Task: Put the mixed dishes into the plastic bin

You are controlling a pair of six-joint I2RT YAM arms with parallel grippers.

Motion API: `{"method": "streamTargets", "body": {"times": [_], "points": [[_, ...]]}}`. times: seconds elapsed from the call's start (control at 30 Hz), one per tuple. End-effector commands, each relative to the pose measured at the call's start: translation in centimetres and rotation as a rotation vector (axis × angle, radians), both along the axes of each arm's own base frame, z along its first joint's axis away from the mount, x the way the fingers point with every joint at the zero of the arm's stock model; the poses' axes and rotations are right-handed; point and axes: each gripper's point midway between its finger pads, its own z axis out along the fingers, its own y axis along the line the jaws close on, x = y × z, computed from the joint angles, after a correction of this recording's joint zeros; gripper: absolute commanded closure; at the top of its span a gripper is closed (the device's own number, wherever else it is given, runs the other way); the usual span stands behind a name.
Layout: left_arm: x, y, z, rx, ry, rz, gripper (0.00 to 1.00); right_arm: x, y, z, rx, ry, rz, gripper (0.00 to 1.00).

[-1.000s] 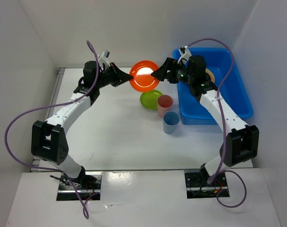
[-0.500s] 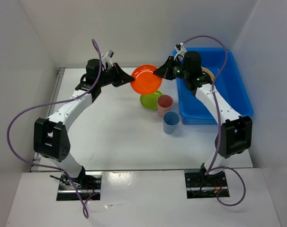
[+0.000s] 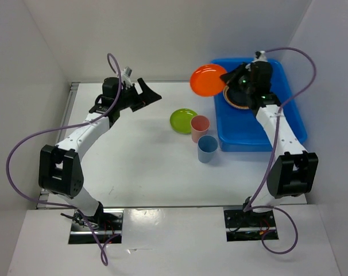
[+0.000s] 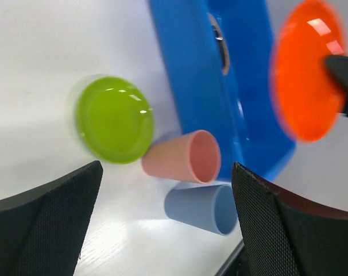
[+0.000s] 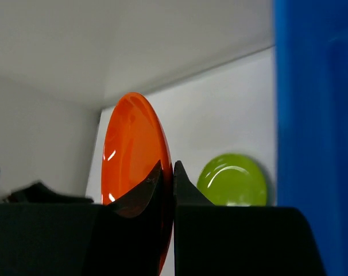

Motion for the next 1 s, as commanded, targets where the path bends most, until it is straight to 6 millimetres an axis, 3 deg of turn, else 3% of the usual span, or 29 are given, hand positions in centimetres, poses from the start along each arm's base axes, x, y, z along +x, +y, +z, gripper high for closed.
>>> {"method": "streamTargets", "body": {"times": [0.0,0.03,0.07,0.1,0.13,0.17,0.23,0.27,0.33,0.37,0.43,0.47,0.53,0.57,0.77,0.87,0.97], "points": [[1.5,2.5,-3.9,0.045,0.049,0.118,0.01,1.3,-7.6,3.3,0.091,-0.088,-0.278,1.0],[1.5,2.2,-5.1,0.046,0.077,0.099,0.01,1.5,-8.9,3.2,0.103,-0.088,-0.324,1.0],[1.9,2.0,-7.6,0.056,0.131,0.088,0.01,1.7,-10.0,2.2,0.109,-0.075,-0.368,1.0],[2.0,1.7,-8.7,0.056,0.151,0.076,0.01,1.9,-12.6,2.7,0.135,-0.098,-0.469,1.0],[2.5,1.5,-9.3,0.052,0.155,0.067,0.01,2.0,-13.7,2.3,0.146,-0.099,-0.512,1.0],[2.7,1.3,-11.4,0.05,0.2,0.062,0.01,1.9,-14.8,1.3,0.154,-0.086,-0.555,1.0],[3.7,0.9,-11.9,0.045,0.196,0.053,0.01,2.4,-17.7,0.3,0.18,-0.089,-0.659,1.0],[3.9,0.9,-13.5,0.052,0.222,0.053,0.01,2.8,-18.7,-1.2,0.183,-0.064,-0.691,1.0],[4.6,0.3,-14.0,0.051,0.216,0.044,0.01,3.5,-20.0,-2.1,0.206,-0.059,-0.727,1.0],[4.8,0.4,-15.2,0.06,0.232,0.054,0.01,4.3,-20.7,-3.9,0.212,-0.023,-0.744,1.0],[4.9,0.1,-16.1,0.069,0.24,0.057,0.01,5.3,-21.7,-4.5,0.212,-0.025,-0.794,1.0],[5.3,0.2,-16.4,0.077,0.24,0.072,0.01,5.9,-22.1,-6.3,0.201,0.002,-0.815,1.0],[5.4,-0.1,-16.9,0.09,0.233,0.072,0.01,6.7,-22.9,-7.2,0.203,0.005,-0.854,1.0],[5.4,-0.1,-16.9,0.09,0.233,0.072,0.01,7.3,-23.0,-9.1,0.195,0.033,-0.857,1.0],[5.5,0.2,-18.3,0.101,0.223,0.112,0.01,10.1,-24.0,-13.7,0.195,0.085,-0.893,1.0],[5.8,-0.3,-17.7,0.092,0.206,0.115,0.01,11.2,-24.4,-15.3,0.17,0.107,-0.905,1.0],[5.8,-0.8,-18.3,0.099,0.222,0.106,0.01,12.4,-24.4,-16.3,0.155,0.134,-0.89,1.0]]}}
